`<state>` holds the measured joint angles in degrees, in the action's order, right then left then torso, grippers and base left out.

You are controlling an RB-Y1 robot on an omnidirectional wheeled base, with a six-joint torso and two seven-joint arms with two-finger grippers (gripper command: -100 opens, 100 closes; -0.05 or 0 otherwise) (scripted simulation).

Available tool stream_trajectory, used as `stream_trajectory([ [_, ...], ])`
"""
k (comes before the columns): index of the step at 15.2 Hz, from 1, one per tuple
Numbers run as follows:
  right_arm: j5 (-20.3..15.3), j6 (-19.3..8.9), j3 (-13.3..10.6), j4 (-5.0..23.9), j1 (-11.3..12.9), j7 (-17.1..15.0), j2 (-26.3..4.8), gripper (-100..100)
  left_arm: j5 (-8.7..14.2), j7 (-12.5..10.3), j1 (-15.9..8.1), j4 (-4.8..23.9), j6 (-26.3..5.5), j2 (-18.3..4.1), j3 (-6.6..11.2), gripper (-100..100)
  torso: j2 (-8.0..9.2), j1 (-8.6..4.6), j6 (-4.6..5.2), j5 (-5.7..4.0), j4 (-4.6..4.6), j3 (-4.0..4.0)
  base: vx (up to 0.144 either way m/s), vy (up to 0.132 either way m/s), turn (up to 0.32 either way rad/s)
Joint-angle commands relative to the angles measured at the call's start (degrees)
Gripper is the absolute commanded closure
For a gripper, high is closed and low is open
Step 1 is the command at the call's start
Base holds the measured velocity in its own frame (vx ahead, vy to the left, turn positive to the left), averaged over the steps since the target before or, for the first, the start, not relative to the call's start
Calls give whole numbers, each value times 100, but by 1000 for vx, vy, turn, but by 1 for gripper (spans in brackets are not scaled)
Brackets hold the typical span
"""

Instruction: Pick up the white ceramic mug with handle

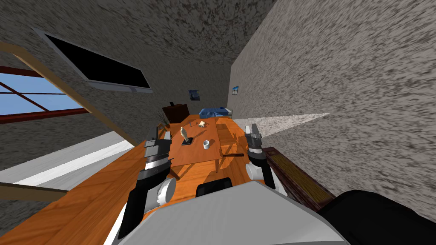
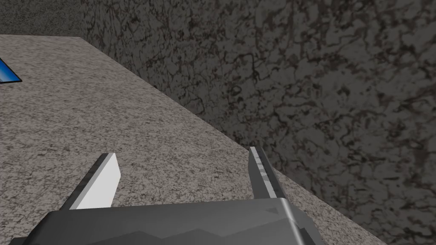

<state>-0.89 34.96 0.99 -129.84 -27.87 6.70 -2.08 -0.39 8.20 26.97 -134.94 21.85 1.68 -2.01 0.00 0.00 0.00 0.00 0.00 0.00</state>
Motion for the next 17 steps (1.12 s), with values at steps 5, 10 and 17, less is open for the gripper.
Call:
stream_trajectory([
  [5, 0, 0, -1, 0, 0, 0, 1, 0, 262, 91, -46, 330, -315, -737, 79, -100, 0, -43, 1, -8, 0, 0, 0, -103, -7],
  [10, 0, 0, -2, 0, 0, 0, 2, 0, 607, 211, -104, 769, -733, -1280, 184, -100, -1, -66, 1, -14, -1, -1, 2, -167, -6],
  [17, 0, 0, -2, 0, 0, 0, 2, 0, 1063, 368, -181, 1353, -1288, -1869, 321, -100, -12, -86, 1, -19, -3, -7, 21, -211, -3],
])
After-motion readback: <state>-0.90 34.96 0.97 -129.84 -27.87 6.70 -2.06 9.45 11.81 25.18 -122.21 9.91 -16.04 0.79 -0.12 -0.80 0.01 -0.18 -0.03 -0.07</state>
